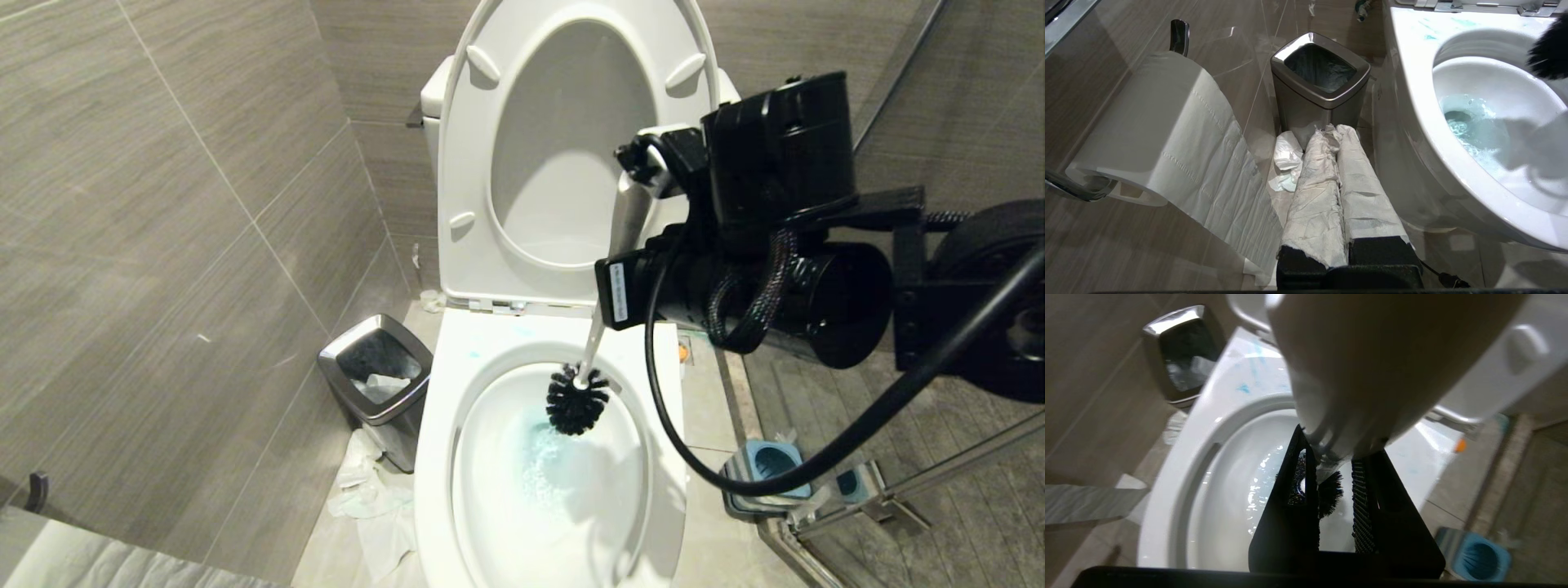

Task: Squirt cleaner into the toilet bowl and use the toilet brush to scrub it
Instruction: Put the toilet brush back

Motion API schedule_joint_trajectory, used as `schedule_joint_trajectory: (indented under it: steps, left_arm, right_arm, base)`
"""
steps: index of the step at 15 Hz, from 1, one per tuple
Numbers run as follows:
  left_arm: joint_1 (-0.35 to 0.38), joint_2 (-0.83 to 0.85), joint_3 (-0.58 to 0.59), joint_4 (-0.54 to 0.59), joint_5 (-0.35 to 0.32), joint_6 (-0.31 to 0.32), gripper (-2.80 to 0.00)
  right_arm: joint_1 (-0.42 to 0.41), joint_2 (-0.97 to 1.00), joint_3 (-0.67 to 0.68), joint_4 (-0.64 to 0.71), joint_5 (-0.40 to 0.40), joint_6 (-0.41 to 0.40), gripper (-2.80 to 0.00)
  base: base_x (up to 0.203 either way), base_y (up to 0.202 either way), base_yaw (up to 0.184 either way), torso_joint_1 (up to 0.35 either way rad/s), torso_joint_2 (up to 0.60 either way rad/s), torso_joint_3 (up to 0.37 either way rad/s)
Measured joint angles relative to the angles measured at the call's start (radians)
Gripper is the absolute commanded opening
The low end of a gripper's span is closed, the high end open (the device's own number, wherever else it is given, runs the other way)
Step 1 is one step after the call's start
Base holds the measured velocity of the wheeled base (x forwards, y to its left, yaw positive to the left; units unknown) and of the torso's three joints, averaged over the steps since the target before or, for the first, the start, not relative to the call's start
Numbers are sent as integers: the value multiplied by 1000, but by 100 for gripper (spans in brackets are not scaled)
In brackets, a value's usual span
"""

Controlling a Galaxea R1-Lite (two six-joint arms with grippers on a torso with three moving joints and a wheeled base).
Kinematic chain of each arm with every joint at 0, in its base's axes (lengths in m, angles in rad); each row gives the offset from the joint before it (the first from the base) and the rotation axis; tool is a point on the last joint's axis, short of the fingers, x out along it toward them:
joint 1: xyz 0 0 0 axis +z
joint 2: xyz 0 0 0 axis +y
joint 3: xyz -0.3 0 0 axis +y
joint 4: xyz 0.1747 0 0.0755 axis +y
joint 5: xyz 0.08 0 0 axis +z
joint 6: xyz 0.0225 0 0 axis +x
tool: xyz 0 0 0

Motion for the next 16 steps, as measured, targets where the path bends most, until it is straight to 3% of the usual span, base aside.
schedule_joint_trajectory:
  steps: [4,10,13,16]
  left_arm:
    - [0,0,0,0,0,0,-280]
    - [0,0,0,0,0,0,-280]
    - [0,0,0,0,0,0,-280]
    - [0,0,0,0,0,0,-280]
  right_arm:
    - [-65,-84,-48,154,-45,-9,-280]
    - [-374,-161,-52,161,-38,-86,-280]
    - [-541,-147,-13,136,17,-84,-280]
    - [-664,-107,112,-8,132,-84,-280]
  base:
    - [0,0,0,0,0,0]
    - [0,0,0,0,0,0]
    - [0,0,0,0,0,0]
    - [0,0,0,0,0,0]
